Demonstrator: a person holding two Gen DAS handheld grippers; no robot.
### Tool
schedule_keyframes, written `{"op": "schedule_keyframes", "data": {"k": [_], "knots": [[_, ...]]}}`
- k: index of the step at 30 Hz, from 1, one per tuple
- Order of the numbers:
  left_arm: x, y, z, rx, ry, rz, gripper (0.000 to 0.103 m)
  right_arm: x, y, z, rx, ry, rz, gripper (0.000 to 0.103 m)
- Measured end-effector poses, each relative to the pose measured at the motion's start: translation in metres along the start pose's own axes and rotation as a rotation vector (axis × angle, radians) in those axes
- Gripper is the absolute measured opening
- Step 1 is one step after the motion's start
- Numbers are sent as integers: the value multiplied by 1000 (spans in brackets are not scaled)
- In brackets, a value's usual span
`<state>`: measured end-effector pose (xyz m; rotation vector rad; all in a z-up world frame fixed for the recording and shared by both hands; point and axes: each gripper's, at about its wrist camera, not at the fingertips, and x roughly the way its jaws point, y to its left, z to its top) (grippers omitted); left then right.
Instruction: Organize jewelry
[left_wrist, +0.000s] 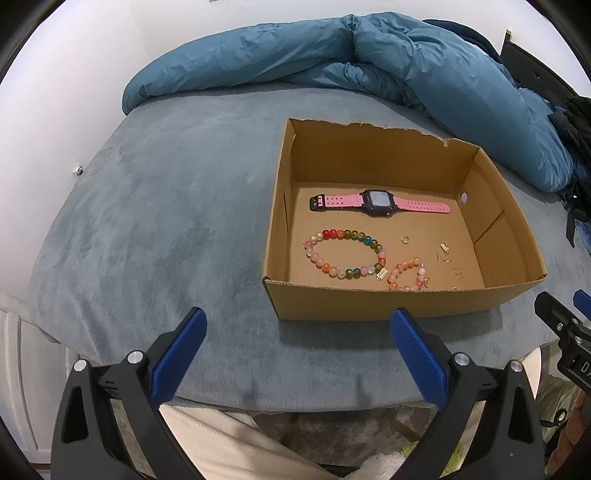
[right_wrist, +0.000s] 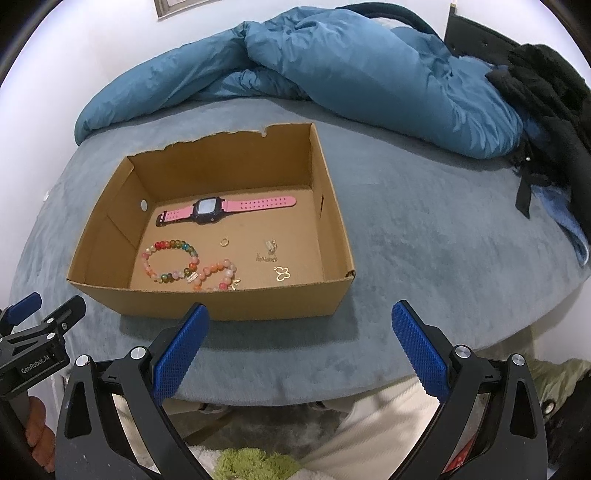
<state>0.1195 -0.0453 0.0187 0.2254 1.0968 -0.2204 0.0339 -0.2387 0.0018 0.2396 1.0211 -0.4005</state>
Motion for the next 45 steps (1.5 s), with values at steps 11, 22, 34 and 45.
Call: {"op": "schedule_keyframes", "data": {"k": [11,22,34,45], "knots": [[-7,-1,-3,9,-53,-1,97,-4,4,-1,5,-17,1,95],[-14,-4,-18,12,-144,12,97,-17,6,-13,28,-136,4,95],[-12,-2,-19,2,-145,7,97,-18,8,-16,24,-158,15,95],[-15,-2,-16,3,-149,4,97,-20,10,-15,24,-163,16,95]]}}
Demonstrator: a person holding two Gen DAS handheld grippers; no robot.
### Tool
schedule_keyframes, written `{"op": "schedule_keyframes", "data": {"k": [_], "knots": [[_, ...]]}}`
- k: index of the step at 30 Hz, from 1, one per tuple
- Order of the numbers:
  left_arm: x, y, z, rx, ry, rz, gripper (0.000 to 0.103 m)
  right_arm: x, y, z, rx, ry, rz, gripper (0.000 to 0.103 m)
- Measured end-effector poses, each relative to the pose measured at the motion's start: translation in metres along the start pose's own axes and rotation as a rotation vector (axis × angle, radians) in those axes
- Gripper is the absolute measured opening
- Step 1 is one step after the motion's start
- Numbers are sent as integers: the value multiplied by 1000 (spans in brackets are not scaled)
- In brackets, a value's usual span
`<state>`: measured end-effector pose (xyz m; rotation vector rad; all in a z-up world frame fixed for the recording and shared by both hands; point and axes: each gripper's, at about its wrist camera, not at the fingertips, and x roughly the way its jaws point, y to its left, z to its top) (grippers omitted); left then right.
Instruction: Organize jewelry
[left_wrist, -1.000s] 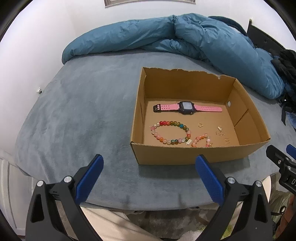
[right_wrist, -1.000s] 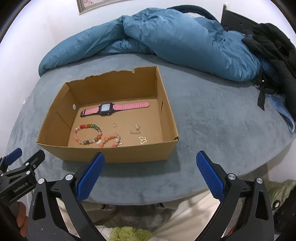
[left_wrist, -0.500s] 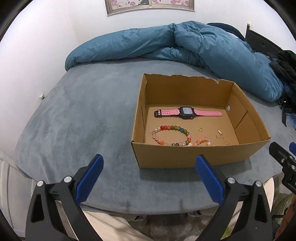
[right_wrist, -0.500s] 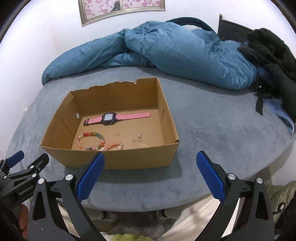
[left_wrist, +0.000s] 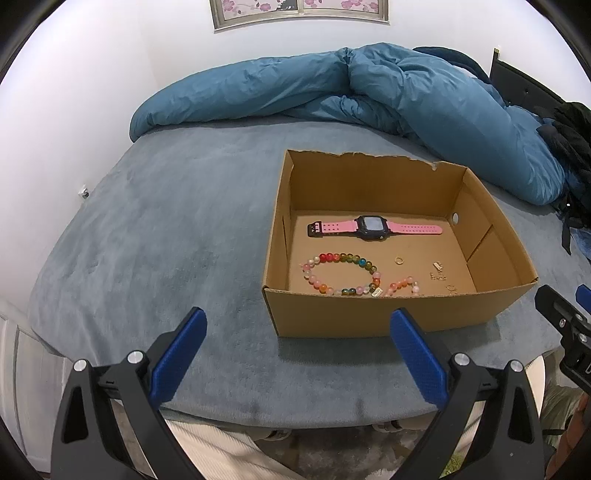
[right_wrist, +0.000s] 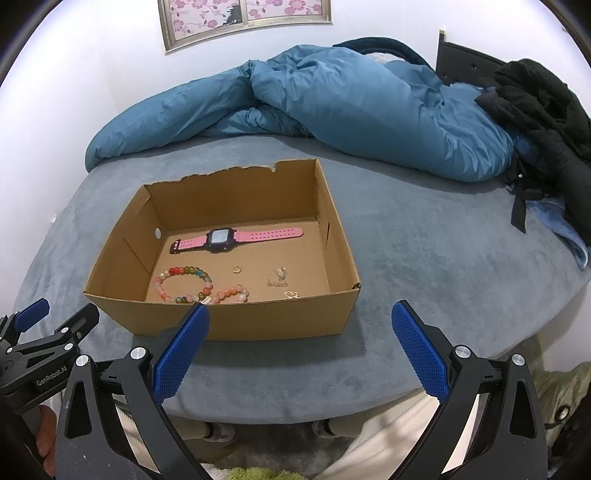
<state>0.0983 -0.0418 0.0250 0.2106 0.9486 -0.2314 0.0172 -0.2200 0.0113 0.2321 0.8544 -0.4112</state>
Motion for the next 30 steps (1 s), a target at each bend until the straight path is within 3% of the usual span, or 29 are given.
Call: {"op": "schedule_keyframes", "data": {"k": [30], "knots": [[3,-1,1,3,18,-1,97,3,-3,0,-6,21,0,95]]}}
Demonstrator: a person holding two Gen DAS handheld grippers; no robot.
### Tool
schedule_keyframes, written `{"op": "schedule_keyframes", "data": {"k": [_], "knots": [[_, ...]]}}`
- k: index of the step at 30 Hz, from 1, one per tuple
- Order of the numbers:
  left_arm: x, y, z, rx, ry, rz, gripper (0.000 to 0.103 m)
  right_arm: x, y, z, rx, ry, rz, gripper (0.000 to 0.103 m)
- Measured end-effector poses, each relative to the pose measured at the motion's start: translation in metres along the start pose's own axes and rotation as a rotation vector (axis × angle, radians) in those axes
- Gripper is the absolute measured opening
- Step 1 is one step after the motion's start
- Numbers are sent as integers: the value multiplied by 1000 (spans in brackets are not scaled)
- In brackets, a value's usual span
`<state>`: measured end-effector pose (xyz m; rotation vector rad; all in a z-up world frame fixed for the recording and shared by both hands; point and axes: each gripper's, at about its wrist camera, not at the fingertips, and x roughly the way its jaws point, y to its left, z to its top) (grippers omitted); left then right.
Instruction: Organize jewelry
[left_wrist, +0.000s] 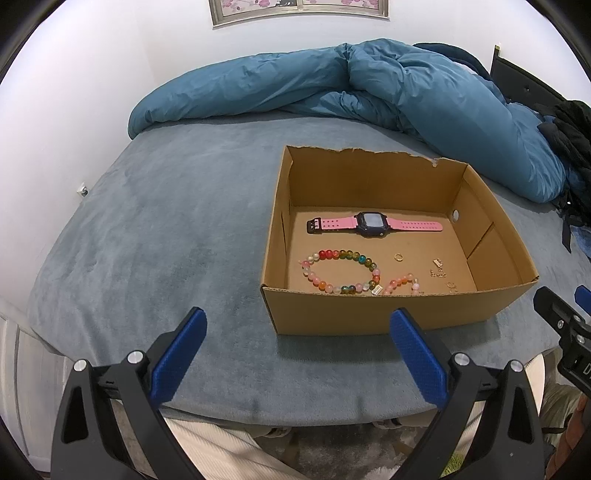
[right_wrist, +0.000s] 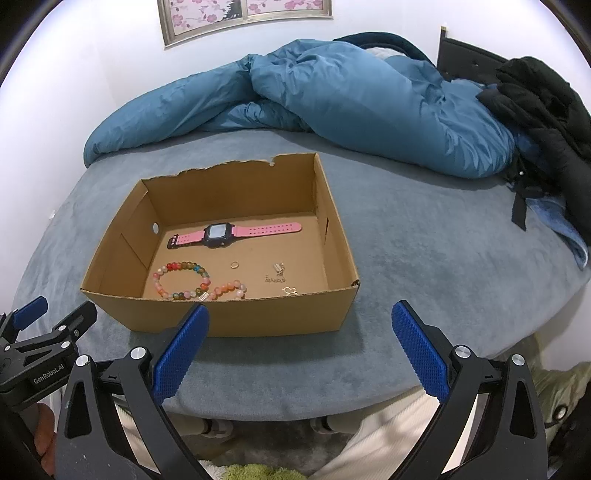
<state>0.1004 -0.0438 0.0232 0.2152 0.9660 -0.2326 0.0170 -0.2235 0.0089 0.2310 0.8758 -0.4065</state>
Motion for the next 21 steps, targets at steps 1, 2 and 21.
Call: {"op": "schedule_keyframes", "data": {"k": [1,2,21], "knots": [[0,0,0,-1,1,-2,97,0,0,0,1,0,0,95],[0,-1,0,-2,0,1,97,0,0,0,2,0,1,95],[2,18,1,-33,-4,47,97,2,-1,0,1,3,-4,95]]}}
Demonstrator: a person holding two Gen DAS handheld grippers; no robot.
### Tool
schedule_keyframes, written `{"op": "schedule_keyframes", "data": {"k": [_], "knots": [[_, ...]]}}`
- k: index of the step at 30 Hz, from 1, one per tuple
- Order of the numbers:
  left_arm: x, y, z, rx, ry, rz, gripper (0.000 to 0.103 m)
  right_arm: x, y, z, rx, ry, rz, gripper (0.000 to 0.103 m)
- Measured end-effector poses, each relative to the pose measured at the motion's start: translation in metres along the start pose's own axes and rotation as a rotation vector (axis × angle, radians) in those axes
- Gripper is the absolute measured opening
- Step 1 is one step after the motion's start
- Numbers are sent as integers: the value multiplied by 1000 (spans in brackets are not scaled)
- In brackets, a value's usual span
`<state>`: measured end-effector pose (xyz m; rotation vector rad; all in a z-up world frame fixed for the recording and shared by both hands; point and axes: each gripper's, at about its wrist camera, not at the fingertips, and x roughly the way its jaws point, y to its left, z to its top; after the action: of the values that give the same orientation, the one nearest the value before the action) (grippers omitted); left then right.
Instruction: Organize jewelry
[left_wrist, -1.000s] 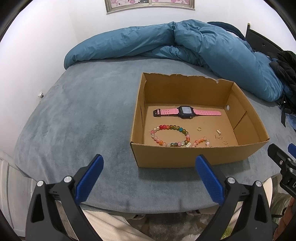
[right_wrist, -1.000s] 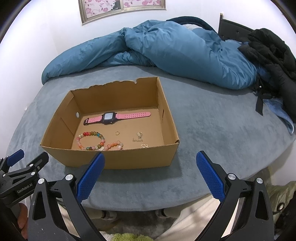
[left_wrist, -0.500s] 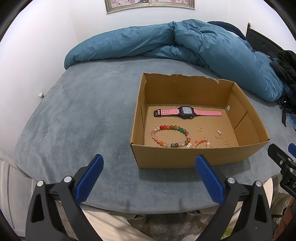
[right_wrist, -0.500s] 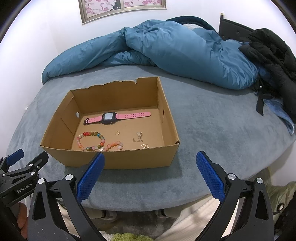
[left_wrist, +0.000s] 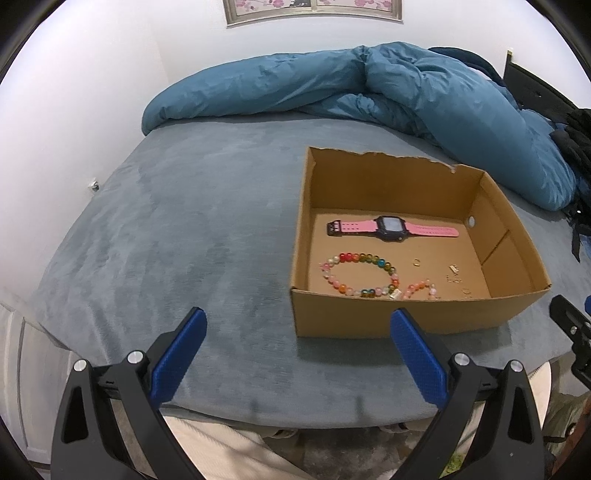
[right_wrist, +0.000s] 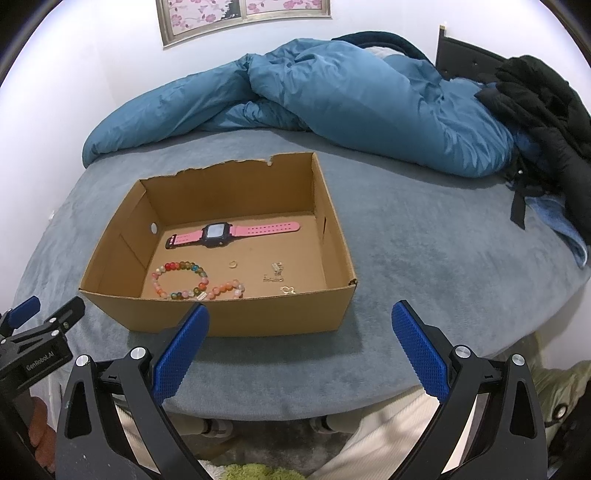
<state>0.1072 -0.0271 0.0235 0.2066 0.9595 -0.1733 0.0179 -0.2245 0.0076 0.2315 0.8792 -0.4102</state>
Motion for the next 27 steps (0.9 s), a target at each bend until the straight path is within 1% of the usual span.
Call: {"op": "schedule_keyframes", "data": {"k": [14,21,27], "knots": [[-2,21,-3,-29,-3,32,97,0,-2,1,1,-1,-5,95],[-6,28,-10,-25,-30,22,97,-2,-4,-1,6,-6,-11,95],[-8,31,-14,-34,-31,18,97,-3,-5,-2,6,-7,-13,95]]}}
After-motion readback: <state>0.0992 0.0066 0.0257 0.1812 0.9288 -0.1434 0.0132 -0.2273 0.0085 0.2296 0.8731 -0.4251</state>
